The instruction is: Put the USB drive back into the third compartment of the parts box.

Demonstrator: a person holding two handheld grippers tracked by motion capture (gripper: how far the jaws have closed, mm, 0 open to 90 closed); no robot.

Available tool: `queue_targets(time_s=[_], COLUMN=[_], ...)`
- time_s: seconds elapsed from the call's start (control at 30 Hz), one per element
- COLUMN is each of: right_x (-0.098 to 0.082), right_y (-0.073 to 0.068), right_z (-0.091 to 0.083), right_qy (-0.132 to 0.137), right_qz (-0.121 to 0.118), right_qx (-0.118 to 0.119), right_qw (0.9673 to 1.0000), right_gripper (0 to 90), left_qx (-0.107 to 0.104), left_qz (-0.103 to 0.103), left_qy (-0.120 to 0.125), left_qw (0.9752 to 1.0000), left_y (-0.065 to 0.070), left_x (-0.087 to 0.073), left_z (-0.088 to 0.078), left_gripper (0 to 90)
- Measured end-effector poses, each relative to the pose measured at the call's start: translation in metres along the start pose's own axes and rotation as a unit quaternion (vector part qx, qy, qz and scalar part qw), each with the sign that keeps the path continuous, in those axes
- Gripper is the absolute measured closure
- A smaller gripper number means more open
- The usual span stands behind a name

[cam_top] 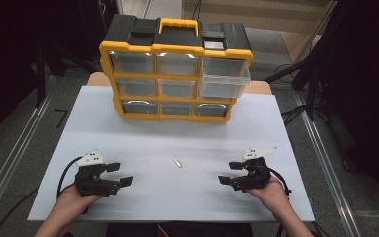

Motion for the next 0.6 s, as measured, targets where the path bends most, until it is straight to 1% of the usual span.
queue_targets(time_s=[0.1,0.23,0.47,0.5,0.6], right_x=[-0.0014,-0.0018,-0.004,-0.0052,-0.0059], right_y=[-0.0001,-0.0012,-0.0021,-0.0025,-0.0032], right_z=[0.0011,0.001,0.0026,0.0023,0.0025], right_qy=[-0.008,-0.008,-0.014,-0.018,-0.018], right_qz=[-0.003,0.0,-0.004,-0.008,-0.009], right_qx=[0.002,0.006,0.004,0.003,0.002], right_qw=[1.0,1.0,0.9999,0.9998,0.9998], right_gripper=[22.7,22.7,22.7,22.7,22.7], left_qx=[0.004,0.008,0.01,0.011,0.013], left_qz=[-0.001,0.002,0.003,0.002,0.001], left_qy=[0.0,-0.001,0.004,0.001,-0.002], left_qw=[1.0,1.0,0.9999,0.9999,0.9999], left_y=[-0.0002,-0.0005,-0.0008,-0.001,-0.0014], left_x=[0.0004,-0.0004,0.0016,0.0024,0.0025], left_z=[0.001,0.0007,0.001,0.002,0.0028], left_gripper=[23.3,23.3,23.3,23.3,22.9])
Point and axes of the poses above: each handheld gripper's, and its own axes: z roughly forward along the jaws, x roughly out of its top, y roughly to its right, the point moved 4 cm from there along z, roughly forward along the jaws, and after that the axes turned 8 degrees about z, right-handed, at the moved point
